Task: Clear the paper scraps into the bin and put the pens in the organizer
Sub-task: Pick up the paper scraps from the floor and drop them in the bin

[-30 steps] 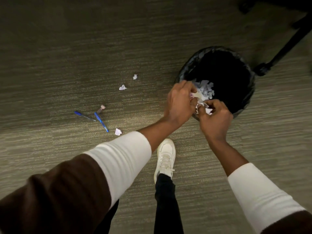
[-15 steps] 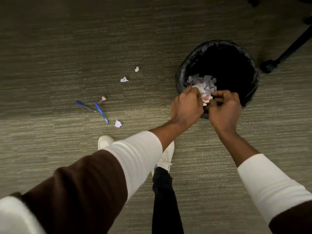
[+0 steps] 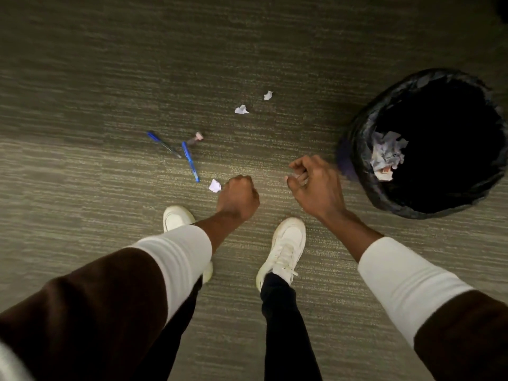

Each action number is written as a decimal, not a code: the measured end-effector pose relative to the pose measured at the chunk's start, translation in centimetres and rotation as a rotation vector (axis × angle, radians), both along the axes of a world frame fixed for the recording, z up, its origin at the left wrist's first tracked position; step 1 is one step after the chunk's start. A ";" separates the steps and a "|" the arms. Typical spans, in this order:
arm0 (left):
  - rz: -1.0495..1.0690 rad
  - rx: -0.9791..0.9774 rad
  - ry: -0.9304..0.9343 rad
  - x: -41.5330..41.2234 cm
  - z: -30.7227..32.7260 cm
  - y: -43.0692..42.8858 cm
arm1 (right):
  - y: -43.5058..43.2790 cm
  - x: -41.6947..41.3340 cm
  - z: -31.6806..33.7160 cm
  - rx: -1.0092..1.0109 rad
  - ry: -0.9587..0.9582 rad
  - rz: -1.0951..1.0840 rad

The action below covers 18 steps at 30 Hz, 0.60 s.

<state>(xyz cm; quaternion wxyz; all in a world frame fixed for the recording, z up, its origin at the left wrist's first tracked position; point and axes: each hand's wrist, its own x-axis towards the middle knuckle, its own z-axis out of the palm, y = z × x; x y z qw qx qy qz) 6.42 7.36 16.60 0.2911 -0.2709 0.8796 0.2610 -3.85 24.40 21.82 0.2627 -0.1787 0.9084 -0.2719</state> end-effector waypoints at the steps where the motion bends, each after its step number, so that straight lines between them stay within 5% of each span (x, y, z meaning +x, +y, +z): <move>1: -0.025 -0.011 -0.023 0.5 -1.1 -1.4 | -1.0 -0.2 -1.2 0.045 -0.012 0.045; 9: -0.158 -0.110 -0.179 3.2 -10.2 -9.4 | -8.3 -3.8 -13.1 0.248 -0.040 0.106; 18: -0.326 -0.170 0.047 5.6 -19.0 -11.1 | -16.1 -10.2 -23.0 0.348 0.106 0.080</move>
